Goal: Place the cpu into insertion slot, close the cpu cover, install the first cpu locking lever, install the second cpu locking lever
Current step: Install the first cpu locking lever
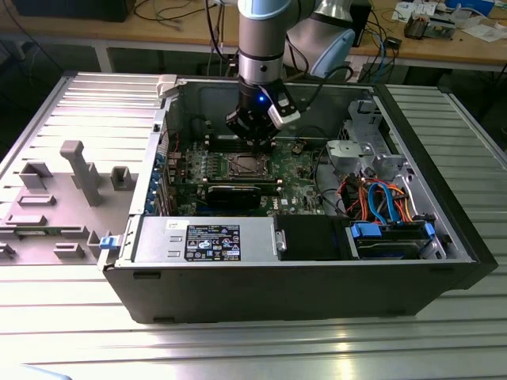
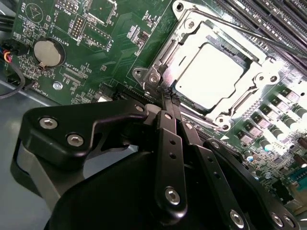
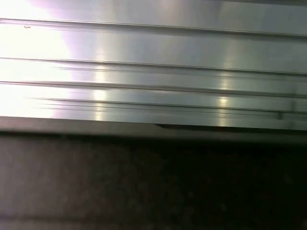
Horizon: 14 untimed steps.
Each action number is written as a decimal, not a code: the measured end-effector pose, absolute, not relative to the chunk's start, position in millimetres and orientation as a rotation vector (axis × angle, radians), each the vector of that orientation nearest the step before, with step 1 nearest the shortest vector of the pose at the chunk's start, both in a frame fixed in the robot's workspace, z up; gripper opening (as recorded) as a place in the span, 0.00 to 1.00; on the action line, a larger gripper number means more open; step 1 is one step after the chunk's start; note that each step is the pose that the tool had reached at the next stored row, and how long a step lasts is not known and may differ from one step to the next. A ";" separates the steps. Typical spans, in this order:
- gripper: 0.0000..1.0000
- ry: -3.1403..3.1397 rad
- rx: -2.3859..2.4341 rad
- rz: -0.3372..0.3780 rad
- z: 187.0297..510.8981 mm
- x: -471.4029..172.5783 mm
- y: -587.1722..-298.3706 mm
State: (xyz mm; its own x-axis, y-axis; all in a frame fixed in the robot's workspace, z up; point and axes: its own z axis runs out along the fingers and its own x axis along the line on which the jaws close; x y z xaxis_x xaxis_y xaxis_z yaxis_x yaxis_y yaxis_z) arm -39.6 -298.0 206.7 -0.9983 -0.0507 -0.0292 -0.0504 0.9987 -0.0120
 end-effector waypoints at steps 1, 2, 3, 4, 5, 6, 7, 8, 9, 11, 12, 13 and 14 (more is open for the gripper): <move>0.11 3.111 -0.079 -0.019 206.6 -39.5 -297.6; 0.11 3.111 -0.079 -0.020 206.5 -39.5 -297.1; 0.11 3.111 -0.079 -0.020 206.3 -39.4 -296.7; 0.11 3.111 -0.079 -0.021 206.2 -39.4 -296.3; 0.11 3.111 -0.079 -0.021 206.2 -39.4 -296.3; 0.11 3.111 -0.079 -0.021 206.2 -39.4 -296.3; 0.11 3.111 -0.079 -0.022 206.2 -39.4 -296.2; 0.11 3.111 -0.078 -0.025 206.1 -39.4 -295.9; 0.11 3.111 -0.079 -0.032 205.9 -39.4 -295.6; 0.11 3.111 -0.079 -0.041 205.3 -39.3 -295.1; 0.11 3.111 -0.079 -0.046 205.0 -39.1 -294.9; 0.11 3.111 -0.079 -0.053 204.2 -38.8 -294.7; 0.11 3.111 -0.079 -0.058 202.8 -38.4 -294.6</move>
State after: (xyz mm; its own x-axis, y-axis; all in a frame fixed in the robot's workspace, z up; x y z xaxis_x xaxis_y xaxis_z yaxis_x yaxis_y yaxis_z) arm -38.4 -294.6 202.8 -0.9983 -0.0513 -0.0281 -0.0502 0.9980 -0.0380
